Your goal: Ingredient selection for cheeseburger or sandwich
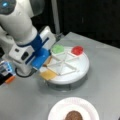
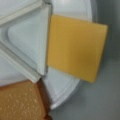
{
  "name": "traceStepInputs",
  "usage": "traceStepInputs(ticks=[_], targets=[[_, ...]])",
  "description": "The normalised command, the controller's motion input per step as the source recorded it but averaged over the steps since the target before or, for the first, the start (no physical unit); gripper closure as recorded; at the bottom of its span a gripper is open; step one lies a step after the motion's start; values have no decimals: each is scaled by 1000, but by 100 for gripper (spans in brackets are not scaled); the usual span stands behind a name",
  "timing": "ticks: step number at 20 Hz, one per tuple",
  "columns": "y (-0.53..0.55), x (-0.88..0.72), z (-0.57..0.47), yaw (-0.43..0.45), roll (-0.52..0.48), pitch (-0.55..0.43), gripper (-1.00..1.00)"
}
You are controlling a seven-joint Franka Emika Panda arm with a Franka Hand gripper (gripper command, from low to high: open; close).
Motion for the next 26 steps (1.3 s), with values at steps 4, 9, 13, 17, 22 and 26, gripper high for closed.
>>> traceStepInputs(ticks=[4, 9, 13, 17, 22, 26], targets=[[-417, 285, 46, 63, 678, 155, -100], [-392, 273, -47, 107, 721, 100, -100], [-418, 209, -188, 140, 799, 56, -100], [-445, 201, -264, 120, 796, 13, -100], [-383, 237, -274, 137, 599, -28, -100], [-219, 258, -225, 180, 455, -83, -100]])
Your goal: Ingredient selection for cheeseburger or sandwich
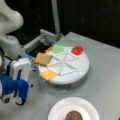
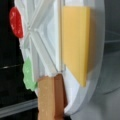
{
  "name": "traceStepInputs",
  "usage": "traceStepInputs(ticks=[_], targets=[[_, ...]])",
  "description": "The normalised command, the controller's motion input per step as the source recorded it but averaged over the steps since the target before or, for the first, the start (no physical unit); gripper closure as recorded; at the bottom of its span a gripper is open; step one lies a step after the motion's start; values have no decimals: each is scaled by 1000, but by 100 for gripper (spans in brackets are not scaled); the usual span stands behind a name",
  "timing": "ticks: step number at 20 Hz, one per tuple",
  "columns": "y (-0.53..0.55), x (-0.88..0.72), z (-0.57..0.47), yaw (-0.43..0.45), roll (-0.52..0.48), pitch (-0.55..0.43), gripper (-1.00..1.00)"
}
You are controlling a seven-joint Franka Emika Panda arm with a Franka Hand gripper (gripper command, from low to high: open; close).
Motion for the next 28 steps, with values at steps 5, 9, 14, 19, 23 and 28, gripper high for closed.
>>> traceStepInputs(ticks=[5, 9, 14, 19, 23, 28], targets=[[-113, 263, -168, 209, 338, -119, -100], [-79, 273, -166, 197, 298, -133, -100], [-84, 230, -203, 158, 347, -119, -100], [-132, 189, -214, 118, 424, -119, -100], [-122, 212, -219, 92, 439, -127, -100], [-113, 208, -178, 58, 421, -103, -100]])
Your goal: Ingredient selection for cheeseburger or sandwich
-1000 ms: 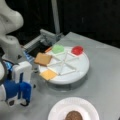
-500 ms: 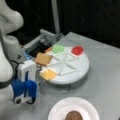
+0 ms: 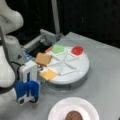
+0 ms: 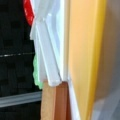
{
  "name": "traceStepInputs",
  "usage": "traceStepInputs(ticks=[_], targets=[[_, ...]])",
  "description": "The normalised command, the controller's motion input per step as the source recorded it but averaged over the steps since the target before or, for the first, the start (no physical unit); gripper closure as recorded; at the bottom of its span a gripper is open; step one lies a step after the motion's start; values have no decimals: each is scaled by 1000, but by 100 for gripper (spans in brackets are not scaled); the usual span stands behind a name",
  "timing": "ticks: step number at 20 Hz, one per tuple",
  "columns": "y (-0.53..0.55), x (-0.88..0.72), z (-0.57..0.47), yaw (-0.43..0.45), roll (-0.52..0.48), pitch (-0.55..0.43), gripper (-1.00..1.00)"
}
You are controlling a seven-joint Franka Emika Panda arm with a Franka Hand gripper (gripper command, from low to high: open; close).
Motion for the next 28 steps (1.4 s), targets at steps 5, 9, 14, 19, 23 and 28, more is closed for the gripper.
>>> traceStepInputs(ticks=[5, 9, 14, 19, 23, 28], targets=[[-93, 188, -130, 39, 381, -121, -100], [-76, 161, -134, 40, 326, -124, -100], [-47, 152, -151, 21, 291, -128, -100], [-9, 160, -155, -4, 263, -133, -100], [-37, 158, -158, -24, 243, -128, -100], [-75, 146, -145, -37, 216, -116, 100]])
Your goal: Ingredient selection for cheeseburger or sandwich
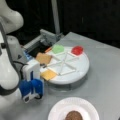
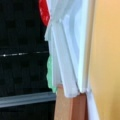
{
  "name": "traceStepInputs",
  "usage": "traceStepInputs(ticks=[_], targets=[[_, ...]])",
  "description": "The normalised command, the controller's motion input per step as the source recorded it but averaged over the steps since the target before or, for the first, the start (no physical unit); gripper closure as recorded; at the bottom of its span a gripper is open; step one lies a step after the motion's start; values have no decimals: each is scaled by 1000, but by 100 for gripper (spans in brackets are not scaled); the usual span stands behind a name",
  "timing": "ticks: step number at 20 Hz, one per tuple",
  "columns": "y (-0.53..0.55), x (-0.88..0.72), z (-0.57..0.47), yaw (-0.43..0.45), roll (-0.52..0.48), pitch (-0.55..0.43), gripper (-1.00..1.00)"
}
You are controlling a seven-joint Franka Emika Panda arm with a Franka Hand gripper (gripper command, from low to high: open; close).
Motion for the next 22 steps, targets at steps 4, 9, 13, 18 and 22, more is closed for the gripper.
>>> traceStepInputs(ticks=[4, 9, 13, 18, 22], targets=[[-91, 149, -135, -31, 184, -97, 100], [-107, 165, -146, -20, 177, -97, 100], [-138, 178, -129, -5, 191, -96, 100], [-110, 193, -14, 21, 209, -115, 100], [-75, 206, -15, 37, 193, -118, 100]])
